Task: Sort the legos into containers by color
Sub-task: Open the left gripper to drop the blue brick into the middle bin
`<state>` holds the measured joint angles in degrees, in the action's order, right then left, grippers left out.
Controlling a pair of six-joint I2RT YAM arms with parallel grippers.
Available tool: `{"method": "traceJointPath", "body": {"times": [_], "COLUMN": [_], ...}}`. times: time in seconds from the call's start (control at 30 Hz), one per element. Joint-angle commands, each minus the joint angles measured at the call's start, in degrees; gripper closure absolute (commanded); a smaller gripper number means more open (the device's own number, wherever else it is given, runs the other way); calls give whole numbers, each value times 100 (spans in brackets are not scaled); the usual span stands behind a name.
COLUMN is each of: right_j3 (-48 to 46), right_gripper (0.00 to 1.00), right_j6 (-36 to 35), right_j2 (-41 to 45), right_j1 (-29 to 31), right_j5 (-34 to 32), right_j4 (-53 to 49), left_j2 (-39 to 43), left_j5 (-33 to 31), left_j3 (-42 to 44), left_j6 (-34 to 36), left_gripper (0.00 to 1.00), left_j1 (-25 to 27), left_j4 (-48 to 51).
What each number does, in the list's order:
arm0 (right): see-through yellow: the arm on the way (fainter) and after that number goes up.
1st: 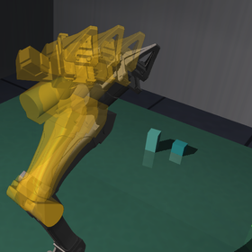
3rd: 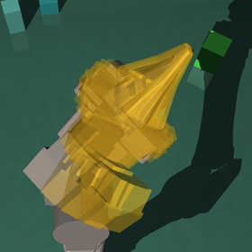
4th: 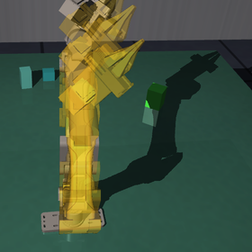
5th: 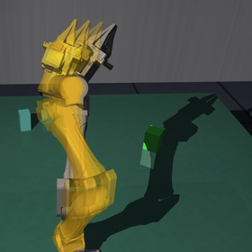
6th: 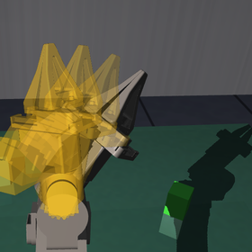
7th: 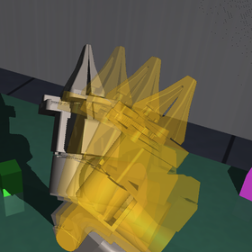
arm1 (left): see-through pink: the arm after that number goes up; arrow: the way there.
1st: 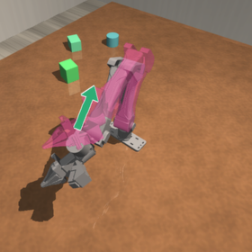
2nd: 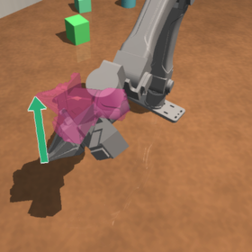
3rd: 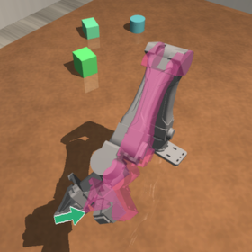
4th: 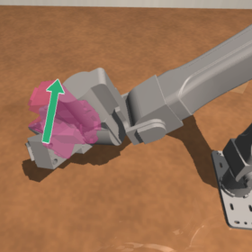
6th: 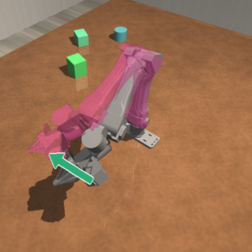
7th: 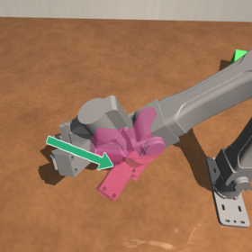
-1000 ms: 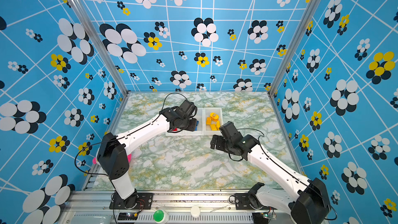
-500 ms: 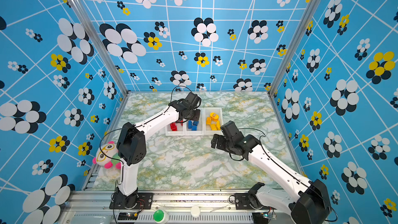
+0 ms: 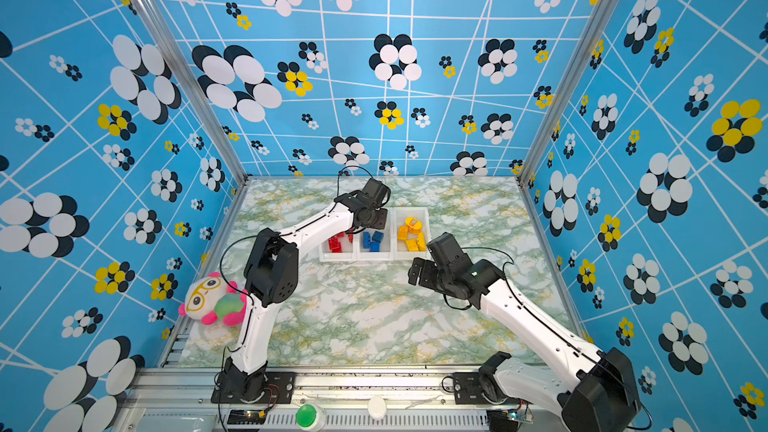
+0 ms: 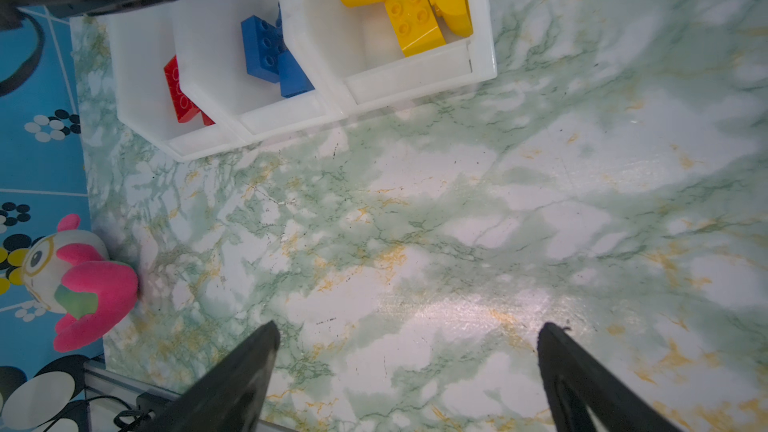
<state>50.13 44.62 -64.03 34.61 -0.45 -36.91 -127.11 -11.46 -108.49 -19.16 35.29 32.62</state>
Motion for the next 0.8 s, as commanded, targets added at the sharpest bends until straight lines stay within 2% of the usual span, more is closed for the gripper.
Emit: {"method": "traceJointPath", "body": {"times": [0.0, 0.07, 0.2, 0.47, 0.77], "right_j3": [-93, -51, 16, 101, 172], "right_gripper": [1, 1, 1, 1, 1], "right_j6": [-15, -23, -41, -134, -378], "right_j2": [-44, -66, -83, -92, -147], "right_j1": [-50, -44, -48, -51, -147], "right_j5": [87, 89, 89, 45, -74], "right_j4": [56, 54, 43, -55, -137], "left_j2": [-70, -45, 69, 595, 1560], "left_j5": [-229, -242, -194, -59, 105], "left_j3": [-36, 10, 108, 669, 1641], "left_j6": [61, 41, 1, -98, -255], "left_gripper": [58, 45, 32, 27, 21], "left_j1": [-31, -31, -22, 21, 88], "left_j4": [-210, -236, -280, -511, -864]}}
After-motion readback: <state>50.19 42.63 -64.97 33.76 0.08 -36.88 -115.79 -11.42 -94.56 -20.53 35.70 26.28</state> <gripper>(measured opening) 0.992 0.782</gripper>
